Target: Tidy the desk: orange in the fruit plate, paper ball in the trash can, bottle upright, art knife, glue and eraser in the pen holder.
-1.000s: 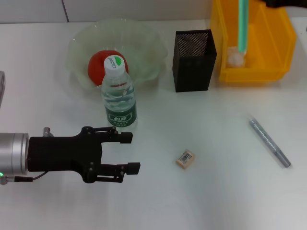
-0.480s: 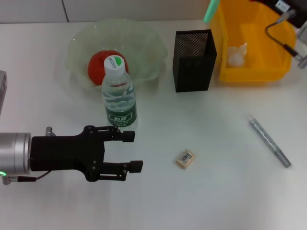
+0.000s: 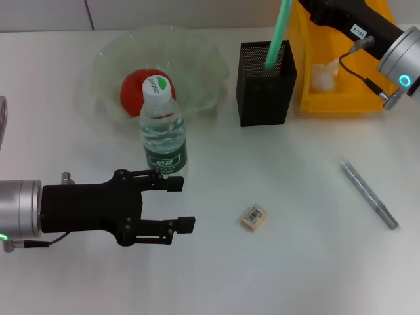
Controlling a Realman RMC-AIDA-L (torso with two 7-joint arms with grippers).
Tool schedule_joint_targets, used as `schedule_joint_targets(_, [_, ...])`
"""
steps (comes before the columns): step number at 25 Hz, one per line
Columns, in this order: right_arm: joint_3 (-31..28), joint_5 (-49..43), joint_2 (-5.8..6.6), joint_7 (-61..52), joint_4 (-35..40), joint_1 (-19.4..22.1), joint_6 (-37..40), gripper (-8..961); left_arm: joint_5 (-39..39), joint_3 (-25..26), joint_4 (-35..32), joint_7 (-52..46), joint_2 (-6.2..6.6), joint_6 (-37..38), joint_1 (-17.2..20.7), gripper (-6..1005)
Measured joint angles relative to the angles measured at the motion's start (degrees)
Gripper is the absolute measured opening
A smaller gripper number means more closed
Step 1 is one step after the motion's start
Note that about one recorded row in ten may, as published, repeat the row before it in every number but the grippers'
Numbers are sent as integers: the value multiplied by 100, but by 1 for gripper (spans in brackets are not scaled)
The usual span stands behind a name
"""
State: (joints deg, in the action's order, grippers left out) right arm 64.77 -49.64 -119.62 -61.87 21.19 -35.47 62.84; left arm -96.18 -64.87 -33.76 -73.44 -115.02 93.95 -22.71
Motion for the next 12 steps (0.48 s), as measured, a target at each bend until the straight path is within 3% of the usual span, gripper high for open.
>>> schedule_joint_targets(3, [13,45,0,-50,15,47,46,183,0,6,-2,34,-8,-2,3,785])
schedule_joint_targets(9, [54,-14,42,-301,167,173,410,413,1,5,1,41,-12,4,4,784])
schedule_joint_targets(10, [55,-95,58,-455,323,256,475,458,2,5,-1,41,-12,7,4,784])
schedule_joint_targets(12, [20,-839,121,-1455,1374,708,560,548,-6,3,-6,37,-12,13,4,784])
